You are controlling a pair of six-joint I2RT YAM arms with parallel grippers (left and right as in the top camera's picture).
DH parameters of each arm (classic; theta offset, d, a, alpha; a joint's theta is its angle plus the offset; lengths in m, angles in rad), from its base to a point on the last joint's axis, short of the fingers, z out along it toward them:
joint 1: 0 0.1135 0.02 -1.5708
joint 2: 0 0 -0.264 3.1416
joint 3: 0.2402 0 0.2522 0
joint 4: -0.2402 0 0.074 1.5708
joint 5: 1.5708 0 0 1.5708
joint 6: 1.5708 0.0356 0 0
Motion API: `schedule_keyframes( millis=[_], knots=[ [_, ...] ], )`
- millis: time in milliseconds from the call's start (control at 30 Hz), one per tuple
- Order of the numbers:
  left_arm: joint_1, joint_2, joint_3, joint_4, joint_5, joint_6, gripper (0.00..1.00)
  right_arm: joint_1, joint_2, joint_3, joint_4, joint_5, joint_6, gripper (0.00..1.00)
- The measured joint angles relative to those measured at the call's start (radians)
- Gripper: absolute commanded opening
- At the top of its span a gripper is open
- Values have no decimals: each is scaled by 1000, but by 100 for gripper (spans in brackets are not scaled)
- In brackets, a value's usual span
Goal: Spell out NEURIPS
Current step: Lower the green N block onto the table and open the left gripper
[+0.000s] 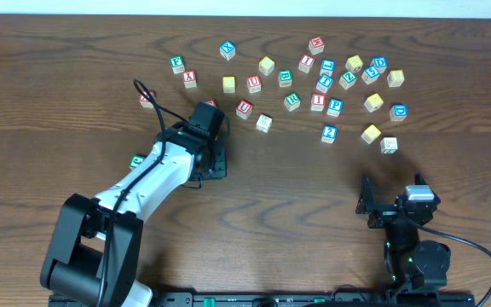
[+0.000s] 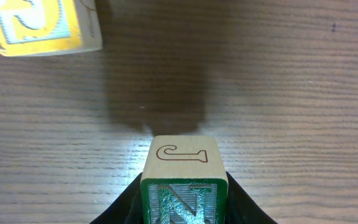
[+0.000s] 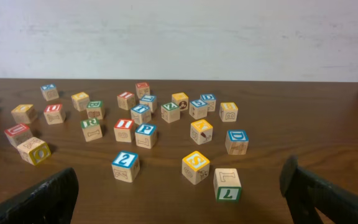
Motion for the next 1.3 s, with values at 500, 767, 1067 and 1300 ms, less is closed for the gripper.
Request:
schedule_keyframes(
  millis=[500, 767, 1067, 1300],
  knots=[
    [19, 11, 1, 18, 0, 24, 15, 0, 0, 0, 0, 0, 0, 99],
    [19, 86, 12, 28, 0, 24, 13, 0, 0, 0, 0, 0, 0, 99],
    [19, 87, 12, 29, 0, 24, 17, 0, 0, 0, 0, 0, 0, 99],
    [19, 87, 13, 29, 0, 26, 32, 0, 0, 0, 0, 0, 0, 99]
  ],
)
